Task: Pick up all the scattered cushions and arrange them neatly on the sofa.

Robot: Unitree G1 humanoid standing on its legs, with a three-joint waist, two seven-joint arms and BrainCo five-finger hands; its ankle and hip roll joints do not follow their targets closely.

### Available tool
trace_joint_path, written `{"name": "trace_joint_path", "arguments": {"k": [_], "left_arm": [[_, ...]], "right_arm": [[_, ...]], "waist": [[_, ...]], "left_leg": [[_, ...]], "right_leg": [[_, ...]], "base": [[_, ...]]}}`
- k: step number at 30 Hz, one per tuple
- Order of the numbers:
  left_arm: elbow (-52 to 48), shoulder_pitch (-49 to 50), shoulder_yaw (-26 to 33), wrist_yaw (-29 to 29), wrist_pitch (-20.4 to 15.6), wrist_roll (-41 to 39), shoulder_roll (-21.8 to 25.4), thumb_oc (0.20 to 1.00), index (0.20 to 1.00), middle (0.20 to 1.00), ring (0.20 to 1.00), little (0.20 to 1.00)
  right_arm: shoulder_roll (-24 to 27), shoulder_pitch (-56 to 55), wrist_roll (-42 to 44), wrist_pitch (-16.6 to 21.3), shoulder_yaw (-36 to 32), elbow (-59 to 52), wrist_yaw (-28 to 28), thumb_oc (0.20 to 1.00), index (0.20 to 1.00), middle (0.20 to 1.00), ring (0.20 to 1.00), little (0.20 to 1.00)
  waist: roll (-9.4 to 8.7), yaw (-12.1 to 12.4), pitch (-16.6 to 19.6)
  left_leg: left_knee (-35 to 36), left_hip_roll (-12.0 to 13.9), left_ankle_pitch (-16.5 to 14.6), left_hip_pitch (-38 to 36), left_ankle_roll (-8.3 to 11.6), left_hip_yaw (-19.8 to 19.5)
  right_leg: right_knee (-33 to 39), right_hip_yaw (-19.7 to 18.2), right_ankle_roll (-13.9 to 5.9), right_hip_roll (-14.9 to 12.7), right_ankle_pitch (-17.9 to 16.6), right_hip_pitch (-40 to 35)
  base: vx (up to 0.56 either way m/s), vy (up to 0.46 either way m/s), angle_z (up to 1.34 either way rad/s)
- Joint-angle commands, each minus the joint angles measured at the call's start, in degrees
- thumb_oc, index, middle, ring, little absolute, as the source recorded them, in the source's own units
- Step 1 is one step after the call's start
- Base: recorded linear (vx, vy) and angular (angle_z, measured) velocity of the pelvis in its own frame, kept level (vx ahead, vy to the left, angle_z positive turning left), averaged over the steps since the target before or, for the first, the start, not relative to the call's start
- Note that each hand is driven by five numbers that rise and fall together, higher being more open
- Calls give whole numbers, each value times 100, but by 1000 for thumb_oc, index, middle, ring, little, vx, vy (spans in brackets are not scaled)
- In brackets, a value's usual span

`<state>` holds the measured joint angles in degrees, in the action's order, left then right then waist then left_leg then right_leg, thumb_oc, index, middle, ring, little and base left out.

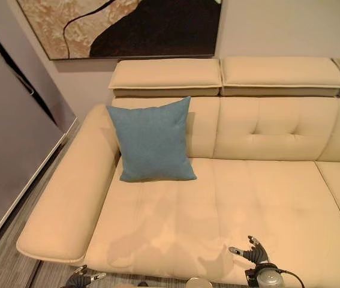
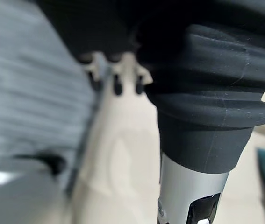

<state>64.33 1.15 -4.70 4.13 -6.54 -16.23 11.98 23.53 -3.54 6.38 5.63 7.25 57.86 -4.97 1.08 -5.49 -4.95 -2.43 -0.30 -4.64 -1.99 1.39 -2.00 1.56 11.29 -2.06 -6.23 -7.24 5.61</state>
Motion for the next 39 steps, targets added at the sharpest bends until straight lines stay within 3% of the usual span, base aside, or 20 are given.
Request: {"name": "trace_joint_path", "arguments": {"k": [1, 4, 8, 9, 13, 15, 16, 19, 22, 23, 24, 25, 27, 30, 33, 36, 39], "left_arm": [[-70, -189, -20, 81, -114, 185, 194, 1000, 1000, 1000, 1000, 1000], [-103, -250, -38, 115, -111, 240, 281, 1000, 1000, 1000, 1000, 1000], [-35, -278, -30, 114, -103, 267, 409, 1000, 1000, 1000, 1000, 1000], [23, -219, 25, 55, -76, 206, 411, 1000, 1000, 1000, 1000, 1000], [137, -152, 63, -4, -59, 197, 408, 1000, 1000, 1000, 1000, 1000], [213, -146, 93, 13, -44, 214, 390, 1000, 1000, 1000, 1000, 1000], [191, -141, 92, 21, -48, 232, 412, 1000, 1000, 1000, 1000, 1000], [228, -199, 26, 19, -47, 185, 339, 1000, 1000, 1000, 1000, 1000], [284, -307, -67, 25, -19, 203, 270, 1000, 1000, 1000, 1000, 1000], [315, -351, -125, 17, -30, 271, 226, 1000, 1000, 1000, 1000, 1000], [315, -351, -125, 17, -31, 271, 226, 1000, 1000, 1000, 1000, 1000], [349, -349, -113, -6, -34, 262, 194, 1000, 1000, 1000, 1000, 1000], [383, -310, -90, -50, -25, 211, 152, 1000, 1000, 1000, 1000, 1000], [426, -291, -110, -84, -15, 151, 69, 1000, 1000, 1000, 1000, 1000], [397, -319, -187, -82, -9, 134, 20, 1000, 1000, 1000, 1000, 1000], [331, -429, -314, -63, -22, 196, 15, 1000, 1000, 1000, 1000, 1000], [289, -495, -401, -66, -52, 426, 82, 1000, 1000, 1000, 1000, 1000]], "right_arm": [[-127, 542, -156, -4, 125, 108, -66, 1000, 1000, 1000, 1000, 1000], [-205, 650, -178, -48, 158, 268, -75, 1000, 1000, 1000, 1000, 1000], [-241, 703, -148, -77, 160, 598, -28, 1000, 1000, 1000, 1000, 1000], [-258, 678, -128, -84, 93, 757, -9, 1000, 1000, 1000, 1000, 1000], [-336, 662, -170, -91, 97, 896, 31, 1000, 1000, 1000, 1000, 1000], [-428, 648, -197, -101, 189, 805, 7, 1000, 1000, 1000, 1000, 1000], [-474, 672, -183, -88, 265, 792, 25, 1000, 1000, 1000, 1000, 1000], [-488, 684, -94, -31, 412, 667, -3, 1000, 1000, 1000, 1000, 1000], [-451, 720, 1, -6, 430, 610, -18, 1000, 1000, 1000, 1000, 1000], [-453, 732, 29, -17, 449, 654, -1, 1000, 1000, 1000, 1000, 1000], [-453, 732, 29, -17, 450, 654, -1, 1000, 1000, 1000, 1000, 1000], [-465, 711, 72, -11, 431, 664, 15, 1000, 1000, 1000, 1000, 1000], [-458, 662, 104, 1, 394, 714, 42, 1000, 1000, 1000, 1000, 1000], [-440, 659, 56, -22, 407, 804, 41, 1000, 1000, 1000, 1000, 1000], [-420, 665, 7, -63, 436, 850, 32, 1000, 1000, 1000, 1000, 1000], [-429, 691, -33, -97, 416, 883, 14, 1000, 1000, 1000, 1000, 1000], [-427, 767, -323, -105, 534, 963, 33, 1000, 1000, 1000, 1000, 1000]], "waist": [[-343, 111, -228], [-373, 133, -340], [-282, 299, -360], [-224, 396, -251], [-231, 553, -134], [-307, 742, -51], [-377, 766, -84], [-400, 757, -333], [-373, 694, -507], [-435, 657, -529], [-434, 652, -535], [-510, 601, -524], [-543, 536, -444], [-501, 488, -281], [-403, 384, -229], [-456, 279, -245], [-516, 328, -366]], "left_leg": [[142, -402, -83, -290, 21, 43], [159, -363, 24, -169, -27, 127], [185, -208, 291, 103, -150, 351], [248, -128, 364, 155, -169, 399], [250, -77, 438, 231, -131, 432], [199, -39, 520, 455, -61, 515], [184, -24, 617, 563, -11, 480], [61, 201, 1025, 982, 249, 428], [59, 287, 1242, 1190, 346, 524], [-141, 219, 1036, 1133, 309, 468], [-158, 219, 1022, 1134, 309, 462], [-510, 88, 707, 1037, 276, 395], [-830, 5, 441, 771, 264, 366], [-1072, -206, 260, 270, 300, -165], [-634, -269, 23, -152, 225, -432], [-301, -385, -239, -174, 70, -323], [-129, -540, -193, -90, -52, -311]], "right_leg": [[-135, -275, -812, 40, -229, 474], [-124, -286, -933, -49, -312, 677], [-1199, -254, -699, 40, 452, 445], [-1501, -229, -613, 72, 799, 148], [-1551, -329, -622, 81, 1085, -306], [-1059, -139, -705, -23, 1126, -765], [-734, -291, -651, 95, 1173, -832], [-307, -314, -473, 347, 1179, -857], [-332, -221, -436, 398, 1101, -711], [-328, -160, -417, 357, 982, -575], [-330, -154, -418, 358, 987, -584], [-313, -126, -401, 289, 909, -517], [-277, -135, -381, 253, 784, -452], [-252, -302, -388, 290, 565, -265], [-275, -493, -471, 340, 337, 0], [-225, -531, -595, 221, 78, 255], [-99, -448, -773, 62, -219, 534]], "base": [[-330, 108, -50], [-306, 34, -57], [-334, 39, -19], [-188, -5, -42], [-134, -81, -24], [-212, -195, -20], [-223, -217, -30], [-238, -229, -16], [-289, -141, 19], [-291, -119, 20], [-283, -127, 37], [-166, -56, 27], [-198, -37, -3], [-133, 25, -16], [-173, 56, -49], [-212, 74, -32], [-382, 116, -66]]}}
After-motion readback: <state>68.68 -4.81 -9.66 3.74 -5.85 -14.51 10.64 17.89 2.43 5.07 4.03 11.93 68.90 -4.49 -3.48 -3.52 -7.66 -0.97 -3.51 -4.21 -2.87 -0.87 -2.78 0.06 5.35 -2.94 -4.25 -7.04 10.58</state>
